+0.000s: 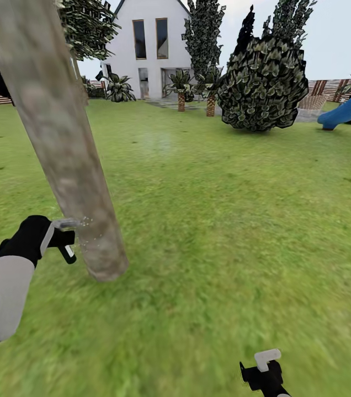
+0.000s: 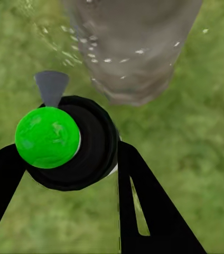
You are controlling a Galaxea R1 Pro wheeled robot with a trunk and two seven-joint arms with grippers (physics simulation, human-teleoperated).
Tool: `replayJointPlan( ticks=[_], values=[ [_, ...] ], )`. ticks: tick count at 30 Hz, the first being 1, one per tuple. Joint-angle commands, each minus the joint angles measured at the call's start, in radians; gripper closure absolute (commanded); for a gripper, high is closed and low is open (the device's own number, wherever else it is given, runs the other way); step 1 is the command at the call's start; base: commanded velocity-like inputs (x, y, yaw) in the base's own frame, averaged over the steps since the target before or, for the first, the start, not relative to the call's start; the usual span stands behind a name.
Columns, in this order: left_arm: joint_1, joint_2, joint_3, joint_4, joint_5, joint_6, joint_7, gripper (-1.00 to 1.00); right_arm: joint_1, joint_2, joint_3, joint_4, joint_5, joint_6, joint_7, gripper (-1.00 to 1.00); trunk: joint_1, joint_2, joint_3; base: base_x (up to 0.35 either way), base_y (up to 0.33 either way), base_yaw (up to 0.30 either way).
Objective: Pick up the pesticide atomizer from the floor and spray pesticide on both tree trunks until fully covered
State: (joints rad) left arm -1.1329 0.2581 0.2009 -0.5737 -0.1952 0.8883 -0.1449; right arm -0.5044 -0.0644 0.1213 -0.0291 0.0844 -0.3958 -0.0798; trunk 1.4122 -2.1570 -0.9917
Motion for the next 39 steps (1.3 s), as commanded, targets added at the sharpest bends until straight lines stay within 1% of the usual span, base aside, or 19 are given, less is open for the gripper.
replayJointPlan(
  ticks=[1,8,13,14,15,19,21,22,23,24,28,39],
  values=[
    [0.000,0.000,0.000,0.000,0.000,0.000,0.000,1.00,0.000,0.000,0.000,0.000,0.000,0.000,0.000,-1.00,0.000,0.000,0.000,0.161,-0.228,0.000],
    [0.001,0.000,0.002,0.000,0.000,-0.003,0.001,1.00,0.000,0.000,0.000,0.000,0.000,0.001,0.000,-1.00,0.000,0.000,0.000,0.011,-0.267,0.000],
    [0.012,0.009,0.001,0.016,-0.006,-0.012,0.007,1.00,0.000,0.000,0.000,-0.001,0.000,0.001,0.000,-1.00,0.000,0.000,0.000,-0.076,-0.262,0.000],
    [0.041,0.010,0.003,0.014,-0.006,-0.015,0.009,1.00,0.000,0.001,0.000,-0.001,0.000,0.001,0.000,-1.00,0.000,0.000,0.000,0.190,-0.207,0.000],
    [0.056,0.010,0.005,0.012,-0.006,-0.017,0.009,1.00,0.000,0.001,0.000,-0.001,0.000,0.001,0.000,-1.00,0.000,0.000,0.000,0.215,-0.196,0.000],
    [0.091,0.010,0.004,0.015,-0.007,-0.022,0.010,1.00,0.000,0.004,0.001,-0.002,0.000,0.000,0.000,-1.00,0.000,0.000,0.000,0.237,-0.186,0.097],
    [0.127,0.010,0.006,0.010,-0.006,-0.025,0.010,1.00,0.000,0.006,0.001,-0.002,0.000,0.001,0.000,-1.00,0.000,0.000,0.000,0.243,-0.182,0.264],
    [0.143,0.010,0.008,0.006,-0.006,-0.041,0.010,1.00,0.000,0.006,0.001,-0.001,0.000,0.001,0.000,-1.00,0.000,0.000,0.000,0.243,-0.182,0.275],
    [0.148,0.010,0.008,0.006,-0.007,-0.072,0.013,1.00,0.000,0.006,0.001,-0.001,0.001,0.001,0.000,-1.00,0.000,0.000,0.000,0.183,-0.214,0.277],
    [0.151,0.010,0.008,0.008,-0.007,-0.085,0.016,1.00,0.000,0.006,0.001,0.000,0.001,0.001,0.000,-1.00,0.000,0.000,0.000,0.062,-0.254,0.277],
    [0.157,0.009,0.009,0.015,-0.006,-0.094,0.018,1.00,0.000,0.006,0.001,0.000,0.001,0.000,0.000,-1.00,0.000,0.000,0.000,0.016,-0.270,0.237],
    [0.157,0.006,0.013,0.003,0.002,-0.095,0.019,1.00,0.000,0.006,0.001,0.000,0.001,0.000,0.000,-1.00,0.000,0.000,0.000,0.174,-0.217,0.012]
  ],
)
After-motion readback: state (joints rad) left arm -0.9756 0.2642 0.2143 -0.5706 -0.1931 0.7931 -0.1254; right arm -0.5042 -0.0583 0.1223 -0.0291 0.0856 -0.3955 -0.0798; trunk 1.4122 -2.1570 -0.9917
